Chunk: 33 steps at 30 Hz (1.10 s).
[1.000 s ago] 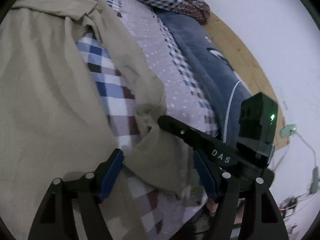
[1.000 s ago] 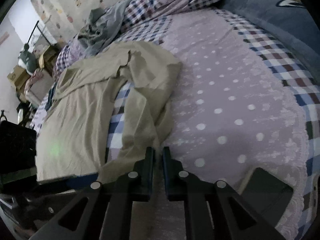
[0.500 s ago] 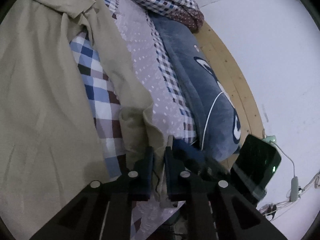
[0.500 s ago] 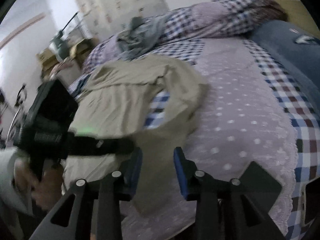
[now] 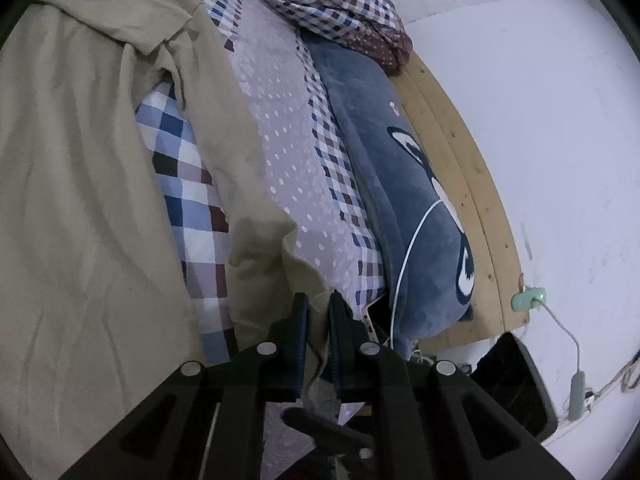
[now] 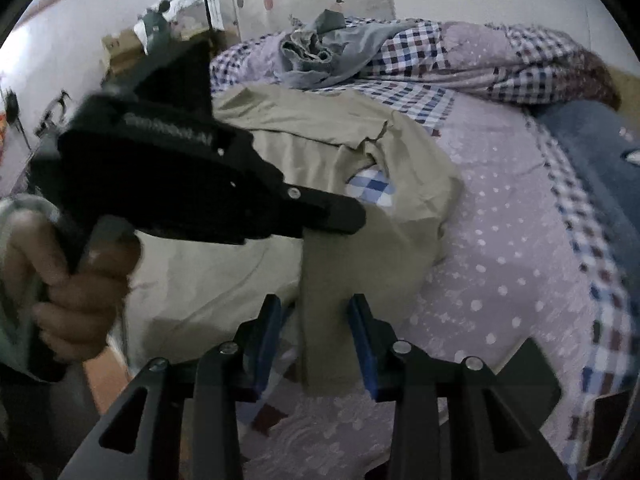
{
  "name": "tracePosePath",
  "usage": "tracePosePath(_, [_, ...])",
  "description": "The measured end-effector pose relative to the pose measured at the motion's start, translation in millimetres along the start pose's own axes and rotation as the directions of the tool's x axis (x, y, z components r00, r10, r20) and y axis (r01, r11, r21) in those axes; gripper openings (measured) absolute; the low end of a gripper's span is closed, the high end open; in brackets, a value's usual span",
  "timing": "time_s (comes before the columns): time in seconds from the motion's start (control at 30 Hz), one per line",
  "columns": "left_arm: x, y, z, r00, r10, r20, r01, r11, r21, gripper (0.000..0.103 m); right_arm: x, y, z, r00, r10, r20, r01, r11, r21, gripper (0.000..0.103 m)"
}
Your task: Fold clothes
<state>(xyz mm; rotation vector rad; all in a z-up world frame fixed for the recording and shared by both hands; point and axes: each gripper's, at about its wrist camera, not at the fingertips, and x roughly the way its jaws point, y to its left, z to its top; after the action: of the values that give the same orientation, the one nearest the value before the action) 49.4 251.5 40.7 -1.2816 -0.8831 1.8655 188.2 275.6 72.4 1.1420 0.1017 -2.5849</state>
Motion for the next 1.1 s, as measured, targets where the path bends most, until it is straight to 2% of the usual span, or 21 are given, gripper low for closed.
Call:
tracePosePath(0.07, [-2.6,1.9,0.6,1.000,0.003,0.003,-0.003,1.000,-0.006,0.011,1.1,1.4,2.9,0.999,-0.050,0.009,0.050,0.999,-0.008,0.009])
tracePosePath(0.1, [-4.2,3.4,0.5,1.000,0.000,0.007,0.000,1.000,-0.013,0.011,-1.1,1.5,4.1,0.997,-0.069,0.026,0.069,0.998,-0.006,0.006])
tracePosePath(0.13, [-6.0,5.2,0.5,1.000,-0.005,0.013,0.005,1.000,-0.021,0.013,-2.5,0.2,5.1,0.998,-0.061,0.033,0.061,0.998,0.003,0.006])
tracePosePath(0.17, [-7.7,7.0,0.4,1.000,-0.010,0.018,0.011,1.000,-0.029,0.021,-3.9,-1.1,6.2,0.998,-0.053,0.039,0.052,0.999,0.012,0.006])
tracePosePath(0.2, [-8.9,8.1,-0.2,1.000,-0.012,0.021,0.013,0.999,-0.033,0.035,-5.1,-2.0,7.0,0.998,-0.045,0.047,0.044,0.999,0.020,0.006])
tracePosePath(0.23, [-9.8,9.0,-1.1,1.000,-0.013,0.022,0.013,0.999,-0.034,0.043,-5.7,-2.2,7.7,0.998,-0.036,0.054,0.035,0.999,0.025,0.006])
tracePosePath(0.27, [-10.7,9.8,-1.9,1.000,-0.013,0.023,0.014,0.999,-0.036,0.056,-5.8,-2.5,8.6,0.998,-0.026,0.058,0.024,0.999,0.030,0.006])
tracePosePath(0.3, [-12.3,10.2,-4.2,0.999,-0.020,0.027,0.021,0.999,-0.037,0.060,-5.4,-2.0,9.4,0.998,-0.018,0.058,0.017,0.999,0.030,0.006])
tracePosePath(0.37, [-15.1,10.1,-9.7,0.999,-0.033,0.034,0.034,0.999,-0.036,0.061,-4.6,-1.1,10.9,0.998,-0.004,0.058,0.002,1.000,0.030,0.006])
tracePosePath(0.53, [-15.9,3.5,-14.6,0.998,0.001,0.055,-0.001,1.000,0.009,0.061,1.2,4.7,15.6,0.998,0.038,0.052,-0.038,0.999,0.011,0.006])
tracePosePath(0.57, [-16.6,1.9,-13.8,0.998,0.006,0.060,-0.007,1.000,0.020,0.061,2.1,6.3,16.9,0.997,0.048,0.054,-0.048,0.999,0.008,0.006])
tracePosePath(0.63, [-18.3,-1.3,-12.0,0.998,0.014,0.067,-0.017,0.999,0.041,0.042,4.0,9.2,19.6,0.996,0.070,0.059,-0.071,0.997,0.006,0.006])
tracePosePath(0.67, [-18.2,-2.2,-11.2,0.998,0.020,0.062,-0.023,0.999,0.048,0.021,4.9,10.6,20.9,0.995,0.082,0.061,-0.083,0.997,0.005,0.007])
tracePosePath(0.7, [-18.7,-1.6,-10.0,0.998,0.030,0.060,-0.033,0.998,0.051,0.010,5.5,12.1,22.0,0.994,0.092,0.063,-0.093,0.996,0.004,0.009])
tracePosePath(0.8, [-25.0,2.5,-5.2,0.997,0.036,0.067,-0.039,0.998,0.047,0.004,7.4,11.5,26.6,0.990,0.117,0.078,-0.119,0.993,0.020,0.013])
tracePosePath(0.87, [-32.7,3.0,0.9,0.996,0.043,0.081,-0.048,0.998,0.051,0.004,8.8,10.7,30.0,0.987,0.134,0.093,-0.137,0.990,0.031,0.026])
tracePosePath(0.9, [-36.8,1.6,4.7,0.994,0.057,0.090,-0.063,0.996,0.061,0.004,9.9,9.9,31.6,0.985,0.141,0.100,-0.145,0.989,0.037,0.043])
tracePosePath(0.93, [-42.8,-1.4,11.0,0.993,0.070,0.097,-0.077,0.994,0.078,0.004,11.1,7.8,33.0,0.984,0.143,0.107,-0.148,0.988,0.046,0.048])
tracePosePath(1.1, [-73.7,-26.5,50.0,0.980,0.137,0.147,-0.164,0.967,0.195,0.002,20.4,-12.5,39.6,0.984,0.116,0.138,-0.133,0.983,0.124,0.053])
